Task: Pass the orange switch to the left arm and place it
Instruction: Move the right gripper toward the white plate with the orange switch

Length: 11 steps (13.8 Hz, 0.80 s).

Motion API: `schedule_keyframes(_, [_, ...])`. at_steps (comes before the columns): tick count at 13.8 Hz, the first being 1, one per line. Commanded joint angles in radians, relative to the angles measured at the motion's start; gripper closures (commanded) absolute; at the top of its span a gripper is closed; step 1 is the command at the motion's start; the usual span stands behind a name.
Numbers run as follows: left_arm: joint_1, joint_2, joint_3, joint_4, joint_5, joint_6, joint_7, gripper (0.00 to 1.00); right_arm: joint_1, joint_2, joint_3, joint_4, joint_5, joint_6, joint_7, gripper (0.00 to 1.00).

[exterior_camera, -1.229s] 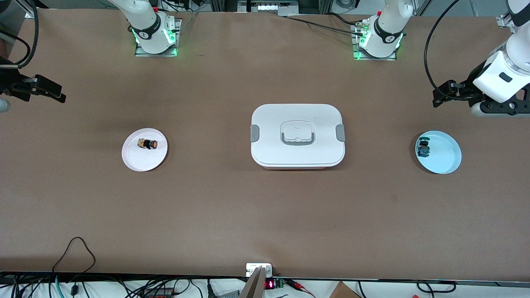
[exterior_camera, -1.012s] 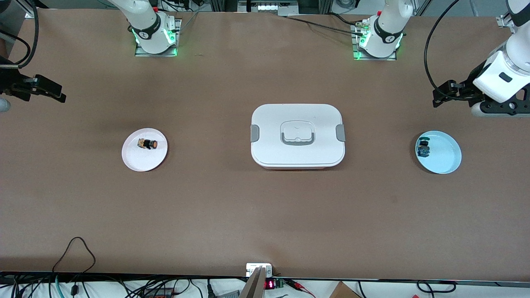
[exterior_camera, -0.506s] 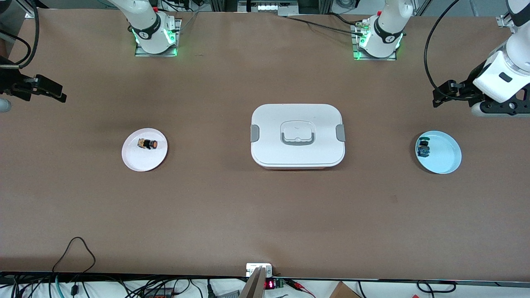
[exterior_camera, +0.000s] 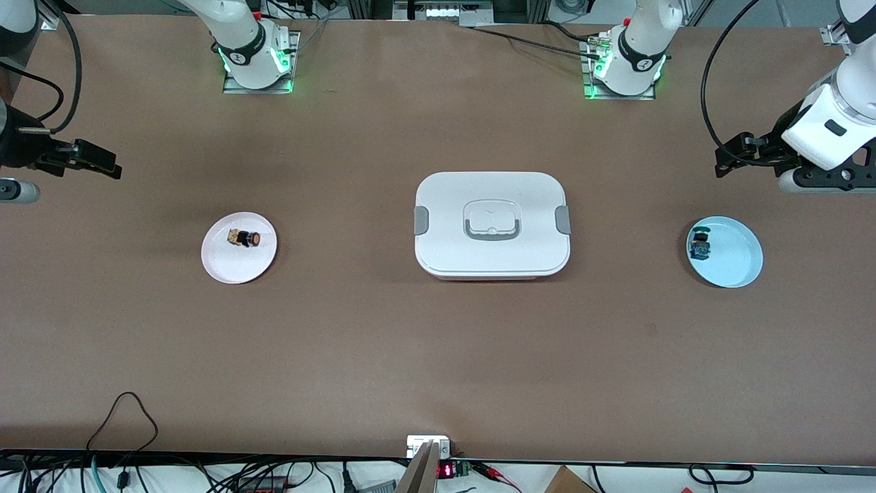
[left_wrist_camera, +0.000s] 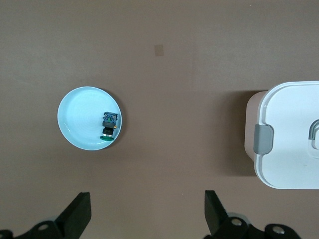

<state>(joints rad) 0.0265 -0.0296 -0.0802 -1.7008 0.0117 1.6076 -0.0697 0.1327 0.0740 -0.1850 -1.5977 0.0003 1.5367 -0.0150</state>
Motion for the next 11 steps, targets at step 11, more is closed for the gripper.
schedule_keyframes(11, [0.006,0.011,-0.007,0.027,-0.010,-0.021,-0.004,0.00,0.002,0.112,-0.001,0.004,0.015,0.075,0.012,0.00])
